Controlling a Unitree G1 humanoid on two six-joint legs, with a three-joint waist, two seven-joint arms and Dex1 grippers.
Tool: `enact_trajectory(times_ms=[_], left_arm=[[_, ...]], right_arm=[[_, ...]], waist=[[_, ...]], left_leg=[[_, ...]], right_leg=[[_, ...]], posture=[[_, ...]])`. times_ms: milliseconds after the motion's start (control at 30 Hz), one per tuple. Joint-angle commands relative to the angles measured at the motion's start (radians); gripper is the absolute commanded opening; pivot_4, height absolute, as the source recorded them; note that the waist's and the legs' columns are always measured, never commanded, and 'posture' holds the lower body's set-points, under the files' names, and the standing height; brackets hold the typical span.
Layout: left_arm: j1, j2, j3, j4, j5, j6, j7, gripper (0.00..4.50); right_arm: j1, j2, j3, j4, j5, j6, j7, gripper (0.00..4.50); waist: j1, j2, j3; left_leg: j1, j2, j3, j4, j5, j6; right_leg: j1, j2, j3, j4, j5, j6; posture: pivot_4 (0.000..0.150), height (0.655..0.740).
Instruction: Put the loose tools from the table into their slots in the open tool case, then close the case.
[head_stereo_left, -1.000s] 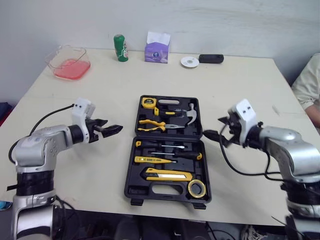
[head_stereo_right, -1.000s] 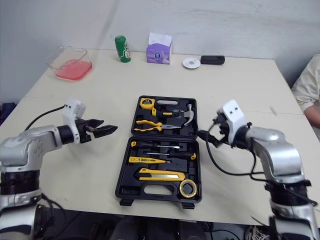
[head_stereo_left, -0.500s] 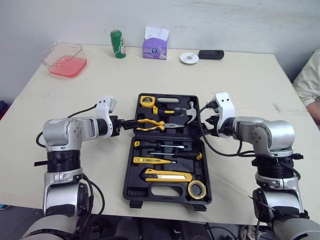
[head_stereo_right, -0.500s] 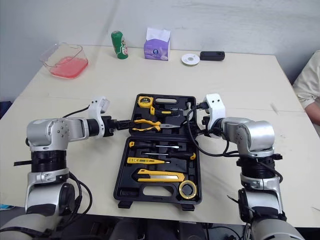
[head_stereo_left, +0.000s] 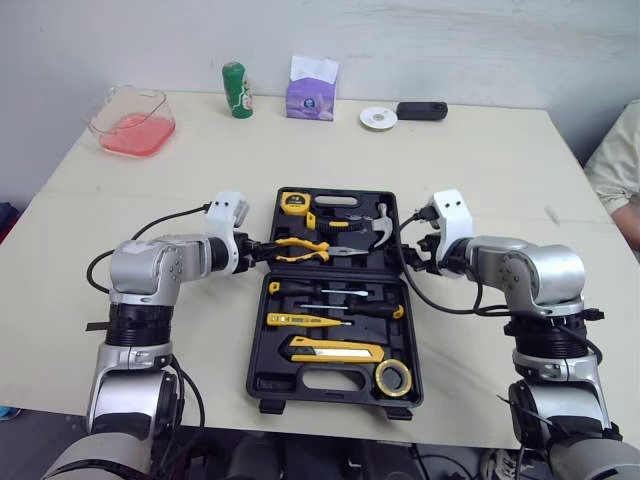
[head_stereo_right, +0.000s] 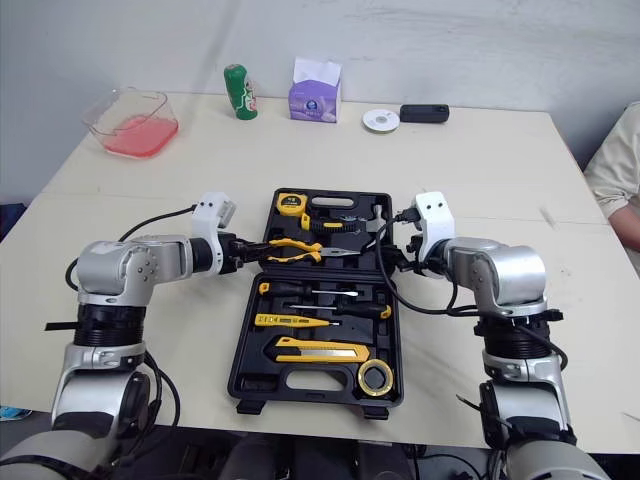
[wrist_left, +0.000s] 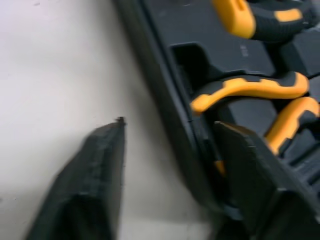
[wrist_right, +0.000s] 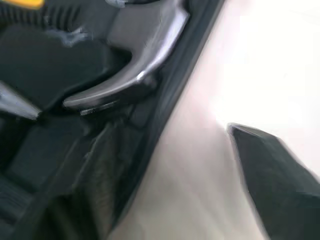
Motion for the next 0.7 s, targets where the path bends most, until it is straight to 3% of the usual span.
enact_trajectory(times_ms=[33, 233, 333, 400, 467, 500, 700], left_arm=[[0.020, 0.000, 0.009, 0.002, 0.014, 0.012, 0.024, 2.33], [0.019, -0.019, 0.021, 0.010, 0.017, 0.010, 0.043, 2.33], [0.025, -0.027, 0.017, 0.006, 0.021, -0.002, 0.050, 1.45], [0.029, -0.032, 0.015, 0.003, 0.026, -0.012, 0.057, 0.60], [0.031, -0.041, 0.018, 0.001, 0.020, -0.011, 0.065, 0.17], [0.032, -0.048, 0.020, -0.006, 0.011, -0.005, 0.065, 0.13], [0.032, -0.072, 0.024, -0.036, -0.012, -0.014, 0.055, 0.02]], right_arm=[[0.012, -0.037, -0.001, -0.043, 0.009, 0.027, 0.012, 3.16], [0.028, -0.033, 0.008, -0.047, 0.011, 0.026, 0.011, 3.16], [0.033, -0.032, 0.024, -0.036, 0.000, 0.006, 0.009, 2.25], [0.030, -0.035, 0.029, -0.037, 0.001, 0.003, 0.010, 1.22], [0.026, -0.031, 0.024, -0.037, 0.009, 0.007, 0.009, 0.21], [0.022, -0.024, 0.015, -0.037, 0.016, 0.016, 0.006, 0.00], [0.016, -0.009, 0.003, -0.043, 0.028, 0.032, -0.006, 0.00]], waist=[[0.001, 0.000, 0.000], [0.002, 0.000, 0.000], [0.001, 0.000, 0.000], [0.001, 0.000, -0.001], [-0.001, -0.001, -0.002], [-0.001, -0.001, -0.002], [0.001, -0.002, -0.002]], left_leg=[[0.000, 0.000, 0.000, 0.000, 0.000, 0.000], [0.000, 0.000, 0.000, 0.000, 0.000, 0.000], [0.000, 0.000, -0.001, 0.000, 0.000, 0.000], [0.001, 0.000, -0.001, 0.000, 0.000, 0.000], [0.002, 0.000, -0.001, 0.000, 0.000, 0.000], [0.003, 0.000, -0.001, 0.000, 0.000, 0.000], [0.003, 0.000, -0.001, -0.001, 0.000, 0.000]], right_leg=[[0.000, 0.000, 0.000, 0.000, 0.000, 0.000], [0.000, 0.000, 0.000, -0.001, 0.000, 0.000], [0.001, 0.000, 0.000, -0.001, 0.000, 0.000], [0.002, 0.000, 0.000, -0.001, 0.000, 0.000], [0.002, 0.000, 0.000, 0.000, 0.000, 0.000], [0.003, 0.000, 0.000, 0.000, 0.000, 0.000], [0.004, 0.000, 0.000, 0.000, 0.000, 0.000]], posture=[[0.150, 0.7244], [0.150, 0.7244], [0.150, 0.7244], [0.150, 0.7244], [0.150, 0.7244], [0.150, 0.7244], [0.150, 0.7244]])
